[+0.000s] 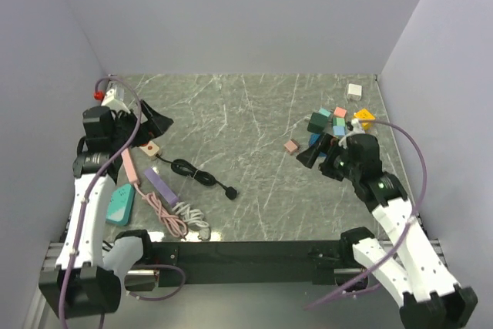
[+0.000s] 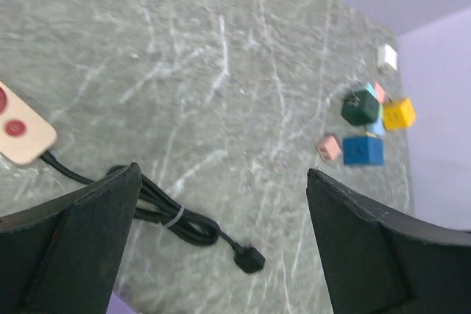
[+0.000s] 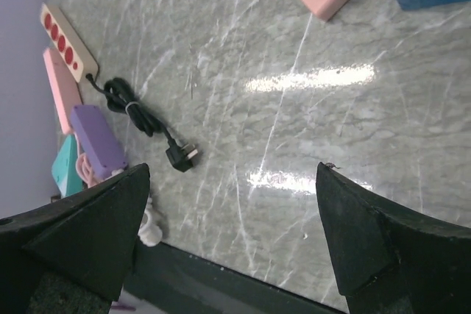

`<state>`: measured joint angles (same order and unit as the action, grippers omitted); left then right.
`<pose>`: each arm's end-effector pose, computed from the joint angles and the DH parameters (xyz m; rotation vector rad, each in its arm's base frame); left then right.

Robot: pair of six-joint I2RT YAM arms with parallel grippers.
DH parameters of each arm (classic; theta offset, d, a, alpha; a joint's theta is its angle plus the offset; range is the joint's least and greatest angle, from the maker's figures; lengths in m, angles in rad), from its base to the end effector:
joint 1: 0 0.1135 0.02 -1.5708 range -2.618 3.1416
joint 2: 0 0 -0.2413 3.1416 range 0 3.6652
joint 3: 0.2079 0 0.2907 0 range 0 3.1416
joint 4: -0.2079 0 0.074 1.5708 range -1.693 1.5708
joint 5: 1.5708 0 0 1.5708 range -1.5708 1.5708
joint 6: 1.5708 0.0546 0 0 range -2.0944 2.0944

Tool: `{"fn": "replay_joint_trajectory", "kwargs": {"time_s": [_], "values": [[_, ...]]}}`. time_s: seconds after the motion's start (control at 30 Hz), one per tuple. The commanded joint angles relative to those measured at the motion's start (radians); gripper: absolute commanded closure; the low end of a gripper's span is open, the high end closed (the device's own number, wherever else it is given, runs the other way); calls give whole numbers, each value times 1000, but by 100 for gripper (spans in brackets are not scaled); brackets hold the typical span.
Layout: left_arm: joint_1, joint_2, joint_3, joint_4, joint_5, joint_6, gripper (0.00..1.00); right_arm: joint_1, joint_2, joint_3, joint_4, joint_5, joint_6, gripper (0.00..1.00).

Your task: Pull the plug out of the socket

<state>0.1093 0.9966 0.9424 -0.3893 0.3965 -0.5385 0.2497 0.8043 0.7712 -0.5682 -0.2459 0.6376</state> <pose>0.2891 0.0105 0.3072 -0.4008 2.0017 -0.6701 0.2328 0.0731 0.2661 0.2902 2.2378 0.7604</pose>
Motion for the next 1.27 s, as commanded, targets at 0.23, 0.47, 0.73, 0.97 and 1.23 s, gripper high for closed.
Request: {"fn": "replay_joint_trajectory", "kwargs": {"time_s": [0.23,0.47,0.73,0.97,1.23], "values": [[-31,-179,-70,-94,100,46,1,-3,-499,-208,-108,181,148,7],[-71,-210,-102,-60,134,29,1,-3,-903,-205,-464,306,353,100],[-95,-219,-53,-60,163,54,1,-3,-1096,-162,-631,330,458,100],[-103,-207,-24,-62,182,80,1,-3,-1085,-128,-618,373,418,100],[-146,-199,-11,-72,157,90,0,-3,-1085,-131,-599,367,424,100]]}}
